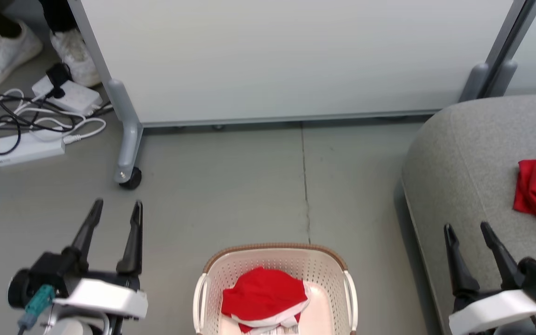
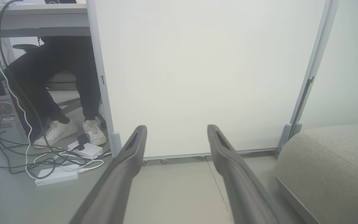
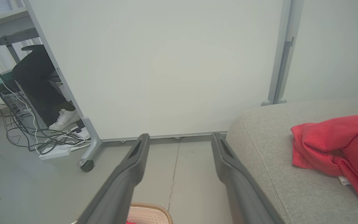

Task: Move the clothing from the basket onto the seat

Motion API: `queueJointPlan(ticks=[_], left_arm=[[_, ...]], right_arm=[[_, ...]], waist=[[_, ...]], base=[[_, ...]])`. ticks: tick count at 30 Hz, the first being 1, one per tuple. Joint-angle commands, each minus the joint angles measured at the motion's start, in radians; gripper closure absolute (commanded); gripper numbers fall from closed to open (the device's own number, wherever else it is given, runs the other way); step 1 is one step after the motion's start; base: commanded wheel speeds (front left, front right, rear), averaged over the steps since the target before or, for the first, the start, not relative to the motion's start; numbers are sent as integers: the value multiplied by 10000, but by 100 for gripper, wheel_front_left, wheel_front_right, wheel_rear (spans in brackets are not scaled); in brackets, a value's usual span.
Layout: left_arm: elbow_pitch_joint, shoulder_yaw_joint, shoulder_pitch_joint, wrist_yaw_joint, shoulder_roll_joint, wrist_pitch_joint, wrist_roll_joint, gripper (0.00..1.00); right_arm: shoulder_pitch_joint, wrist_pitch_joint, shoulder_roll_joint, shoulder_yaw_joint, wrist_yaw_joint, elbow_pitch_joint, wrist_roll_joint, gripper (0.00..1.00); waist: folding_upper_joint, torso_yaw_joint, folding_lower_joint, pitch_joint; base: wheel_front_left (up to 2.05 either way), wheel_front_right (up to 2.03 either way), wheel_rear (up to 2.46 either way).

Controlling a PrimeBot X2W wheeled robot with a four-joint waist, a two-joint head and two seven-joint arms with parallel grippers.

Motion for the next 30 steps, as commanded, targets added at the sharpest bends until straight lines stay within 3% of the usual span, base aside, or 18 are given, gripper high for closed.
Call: queueJointPlan(ticks=[1,10,16,30], left_arm=[[-21,53,-497,-115,23,-21,74,0],[880,-229,-2398,-833,-237,-14,305,0],[2222,-812,-3631,-1281,-371,-14,704,0],[5699,-3184,-5604,-1469,38,-16,1506,0]], right_arm=[[-296,36,-66,46,20,-225,-108,0],[-1202,153,-57,35,20,-1061,-329,0],[-1772,9,-57,121,20,-1623,-399,0],[-2602,-972,-52,1086,20,-1749,145,0]], waist=[[-1,-110,0,603],[-1,-575,0,2636],[-1,-1049,0,4288],[-1,-2552,0,6990]], base=[[0,0,0],[0,0,0],[0,0,0],[0,0,0]])
